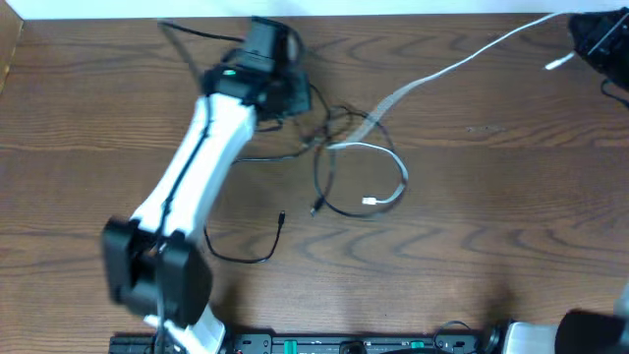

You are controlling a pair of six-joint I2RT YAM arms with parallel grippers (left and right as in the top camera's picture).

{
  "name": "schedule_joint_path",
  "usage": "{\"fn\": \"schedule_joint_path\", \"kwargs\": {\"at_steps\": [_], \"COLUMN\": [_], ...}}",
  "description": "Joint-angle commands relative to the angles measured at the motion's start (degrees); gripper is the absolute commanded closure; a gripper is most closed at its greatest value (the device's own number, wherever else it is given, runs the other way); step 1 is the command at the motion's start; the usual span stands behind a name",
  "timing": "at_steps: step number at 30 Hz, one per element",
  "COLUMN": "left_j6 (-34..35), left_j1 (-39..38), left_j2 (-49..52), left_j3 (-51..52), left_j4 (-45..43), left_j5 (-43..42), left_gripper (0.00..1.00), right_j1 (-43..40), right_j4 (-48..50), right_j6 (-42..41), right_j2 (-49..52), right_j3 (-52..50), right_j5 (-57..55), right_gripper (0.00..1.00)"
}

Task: Untangle cables
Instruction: 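Pull the white cable far to the right with the right gripper, then release the white cable and bring right gripper back toward the pile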

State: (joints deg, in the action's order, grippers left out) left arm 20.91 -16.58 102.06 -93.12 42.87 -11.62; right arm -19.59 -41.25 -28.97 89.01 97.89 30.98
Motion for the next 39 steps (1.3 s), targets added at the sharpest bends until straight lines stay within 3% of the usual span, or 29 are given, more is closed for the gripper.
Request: {"fn": "schedule_joint_path", "kwargs": {"at_steps": [1,12,15,17,22,28,32,36,39], "left_j6": [-0.9,-1.3,-1.4,-1.4,-1.6,-1.8,-1.8,-1.8,-1.8], "left_j1": [1.0,1.4,1.4,1.4,1.4,1.4,1.4,1.4,1.5], "left_j2": [-3.6,-5.8,-5.8,-5.8,-5.8,-5.8,-5.8,-5.8,-5.8], "left_j3": [0.0,0.0,0.0,0.0,0.0,0.0,0.0,0.0,0.0], "left_j4": [0.7,1.1,1.1,1.1,1.7,2.8,3.0,3.2,4.0], "left_j5": [0.7,-2.3,-2.3,-2.3,-2.3,-2.3,-2.3,-1.8,-1.6], "left_gripper": [0.93,0.93,0.93,0.92,0.92,0.92,0.93,0.93,0.93], "right_j1": [-3.1,-2.6,-1.3,-0.5,2.2,8.2,14.2,20.2,24.9], "right_j4": [-1.8,-8.5,-10.3,-10.9,-12.6,-17.9,-21.6,-19.8,-15.0], "right_j6": [2.2,12.2,13.8,14.6,18.6,26.3,26.5,26.5,25.4], "right_j2": [4.3,14.7,15.6,15.6,15.6,15.6,15.7,15.7,15.8], "right_j3": [0.5,0.5,0.5,0.5,0.5,-0.1,-2.2,-7.3,-13.8], "right_j5": [-2.6,0.1,0.6,0.7,0.7,0.3,-2.6,-2.6,-2.5], "right_gripper": [0.99,0.96,0.59,0.39,0.14,0.13,0.12,0.13,0.20]}}
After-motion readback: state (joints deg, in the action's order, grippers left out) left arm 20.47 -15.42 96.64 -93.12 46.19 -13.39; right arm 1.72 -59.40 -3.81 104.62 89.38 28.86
